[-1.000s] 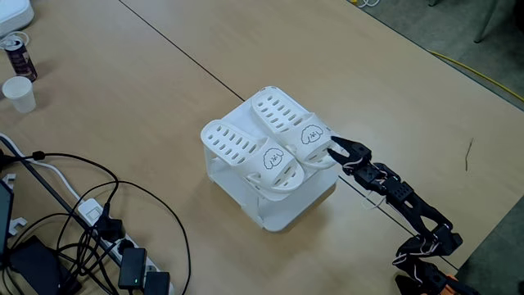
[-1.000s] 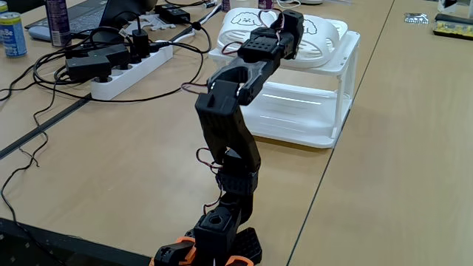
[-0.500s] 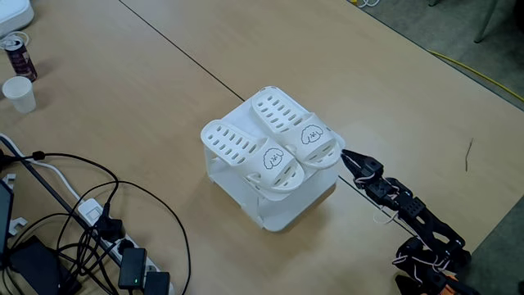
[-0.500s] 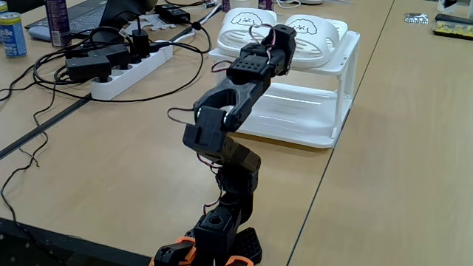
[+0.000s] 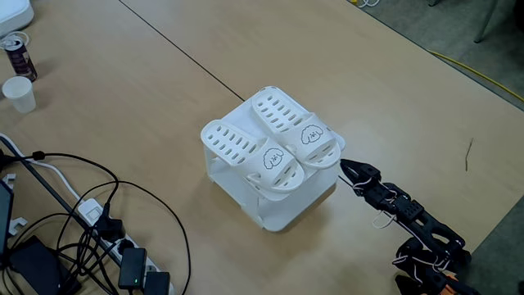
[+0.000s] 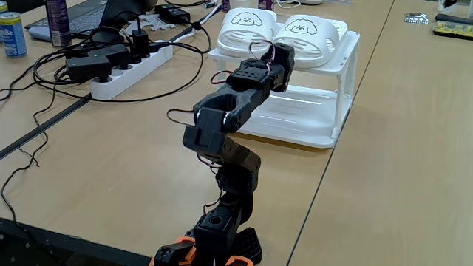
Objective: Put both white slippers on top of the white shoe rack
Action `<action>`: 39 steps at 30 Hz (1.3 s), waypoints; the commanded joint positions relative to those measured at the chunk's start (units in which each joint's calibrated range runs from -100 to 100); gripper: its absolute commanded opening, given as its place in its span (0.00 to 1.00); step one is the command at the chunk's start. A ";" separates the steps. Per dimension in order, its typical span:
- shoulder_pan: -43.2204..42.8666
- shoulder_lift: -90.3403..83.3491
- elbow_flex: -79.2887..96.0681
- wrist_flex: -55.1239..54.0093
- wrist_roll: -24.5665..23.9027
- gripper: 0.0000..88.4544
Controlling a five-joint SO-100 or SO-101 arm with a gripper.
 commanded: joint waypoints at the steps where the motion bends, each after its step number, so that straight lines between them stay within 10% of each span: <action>1: -0.13 2.29 -1.60 -0.21 0.42 0.01; 39: 0.28 5.99 -6.12 -0.04 0.42 0.01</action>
